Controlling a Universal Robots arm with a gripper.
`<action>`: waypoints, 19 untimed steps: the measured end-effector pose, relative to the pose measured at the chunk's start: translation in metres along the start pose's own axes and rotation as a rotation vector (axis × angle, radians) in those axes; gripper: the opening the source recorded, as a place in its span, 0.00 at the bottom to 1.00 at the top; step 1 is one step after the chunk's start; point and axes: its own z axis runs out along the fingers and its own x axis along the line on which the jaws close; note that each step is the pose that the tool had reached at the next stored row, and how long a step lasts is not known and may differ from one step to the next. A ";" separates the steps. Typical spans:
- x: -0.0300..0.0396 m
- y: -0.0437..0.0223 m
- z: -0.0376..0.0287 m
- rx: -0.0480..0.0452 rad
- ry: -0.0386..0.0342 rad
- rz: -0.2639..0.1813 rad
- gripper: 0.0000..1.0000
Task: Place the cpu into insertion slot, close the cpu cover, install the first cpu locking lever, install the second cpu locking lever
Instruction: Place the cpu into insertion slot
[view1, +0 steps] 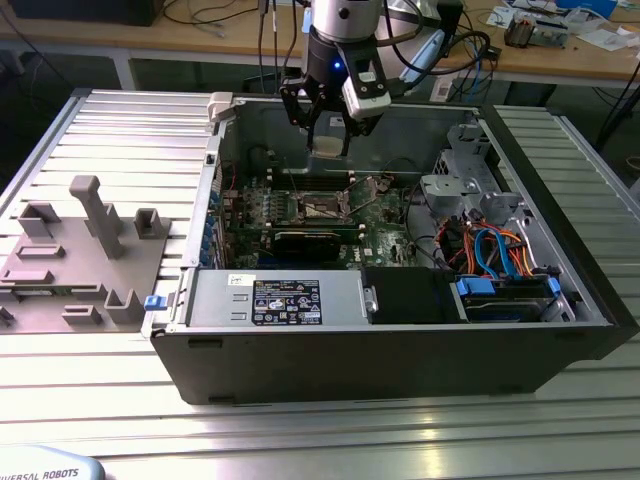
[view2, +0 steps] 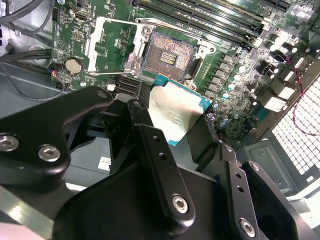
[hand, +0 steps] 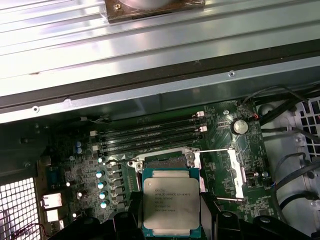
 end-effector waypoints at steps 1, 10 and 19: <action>0.0000 0.0000 0.0000 0.0000 0.0000 0.001 0.54; 0.0000 0.0000 0.0002 -0.0002 -0.0009 0.010 0.54; 0.0000 0.0000 0.0004 -0.0004 -0.0018 0.020 0.54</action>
